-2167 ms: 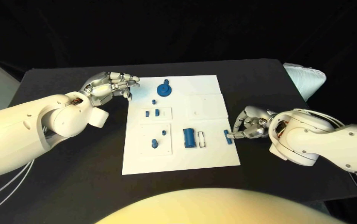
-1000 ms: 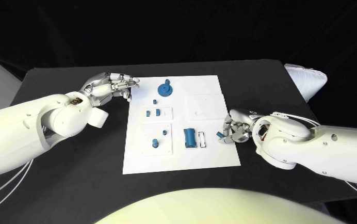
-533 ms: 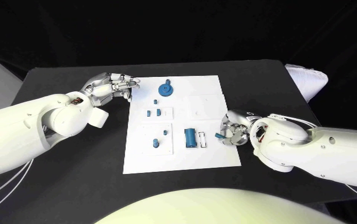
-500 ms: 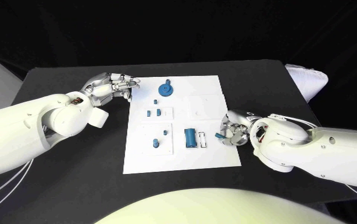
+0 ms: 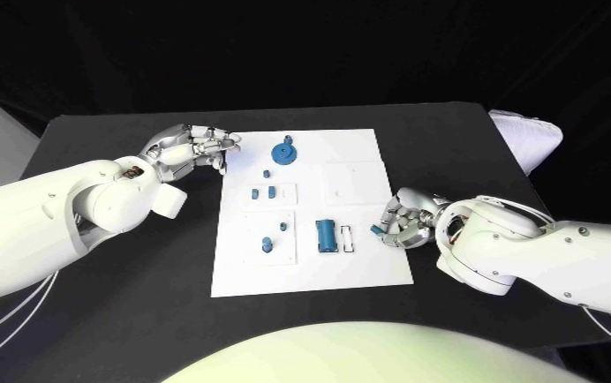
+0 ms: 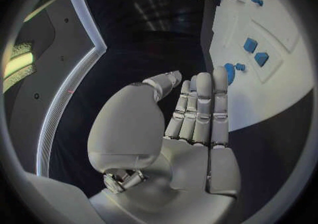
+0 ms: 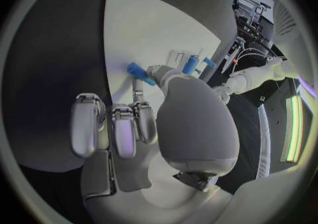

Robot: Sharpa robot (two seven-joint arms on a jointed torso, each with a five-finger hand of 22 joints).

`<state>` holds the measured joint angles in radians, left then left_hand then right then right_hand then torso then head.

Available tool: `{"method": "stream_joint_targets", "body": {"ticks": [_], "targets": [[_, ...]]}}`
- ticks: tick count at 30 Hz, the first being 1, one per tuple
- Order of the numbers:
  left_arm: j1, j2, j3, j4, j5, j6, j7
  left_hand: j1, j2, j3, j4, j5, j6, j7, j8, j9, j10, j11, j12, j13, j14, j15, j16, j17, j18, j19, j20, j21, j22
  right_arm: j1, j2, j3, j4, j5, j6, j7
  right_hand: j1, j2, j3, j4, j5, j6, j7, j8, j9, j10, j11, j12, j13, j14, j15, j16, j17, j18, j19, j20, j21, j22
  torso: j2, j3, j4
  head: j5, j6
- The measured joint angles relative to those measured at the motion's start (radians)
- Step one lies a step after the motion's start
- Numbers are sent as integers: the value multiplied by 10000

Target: Assemble the parts on the task board

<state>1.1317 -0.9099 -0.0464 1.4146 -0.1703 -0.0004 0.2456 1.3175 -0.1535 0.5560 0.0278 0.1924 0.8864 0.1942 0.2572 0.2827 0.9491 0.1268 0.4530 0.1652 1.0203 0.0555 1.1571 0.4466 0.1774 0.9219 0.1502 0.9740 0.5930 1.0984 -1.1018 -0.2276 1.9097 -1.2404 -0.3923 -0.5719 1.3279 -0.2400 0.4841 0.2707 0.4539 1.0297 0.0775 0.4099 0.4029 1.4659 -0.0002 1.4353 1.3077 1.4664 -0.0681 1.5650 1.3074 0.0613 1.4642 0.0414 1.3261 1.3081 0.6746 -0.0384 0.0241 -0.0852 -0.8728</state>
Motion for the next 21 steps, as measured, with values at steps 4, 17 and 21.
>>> {"method": "stream_joint_targets", "body": {"ticks": [4,17,21], "targets": [[0,0,0,0,-7,4,-19,0,0,0,0,0,0,0,0,0,0,0,0,0,0,0,0,0,-1,0,0,0,0,157,-45,-18,95,807,-127,16,-206,4,354,-354,-74,-56,22,10,23,0,0,7,-1,0,0,0,0,1,0,0,39,0,-2,-2,0,16,0],[0,2,0,2,-39,30,-103,0,0,0,0,0,0,0,39,-10,0,0,38,0,0,0,0,1,0,0,0,0,1,375,491,-15,165,3166,-560,113,-929,-12,358,-555,-190,-41,6,160,177,0,0,187,-2,0,0,-1,-1,-109,0,0,99,-2,-1,-4,0,44,0],[0,3,0,7,-57,52,-134,0,0,0,0,0,0,0,39,-10,0,0,38,0,0,0,0,1,-1,0,0,0,1,379,831,-19,-15,3498,-629,55,-1073,-50,218,-506,-189,21,-54,178,168,1,-1,187,-2,0,0,-2,-1,-109,0,0,99,-2,0,-4,2,35,0]]}}
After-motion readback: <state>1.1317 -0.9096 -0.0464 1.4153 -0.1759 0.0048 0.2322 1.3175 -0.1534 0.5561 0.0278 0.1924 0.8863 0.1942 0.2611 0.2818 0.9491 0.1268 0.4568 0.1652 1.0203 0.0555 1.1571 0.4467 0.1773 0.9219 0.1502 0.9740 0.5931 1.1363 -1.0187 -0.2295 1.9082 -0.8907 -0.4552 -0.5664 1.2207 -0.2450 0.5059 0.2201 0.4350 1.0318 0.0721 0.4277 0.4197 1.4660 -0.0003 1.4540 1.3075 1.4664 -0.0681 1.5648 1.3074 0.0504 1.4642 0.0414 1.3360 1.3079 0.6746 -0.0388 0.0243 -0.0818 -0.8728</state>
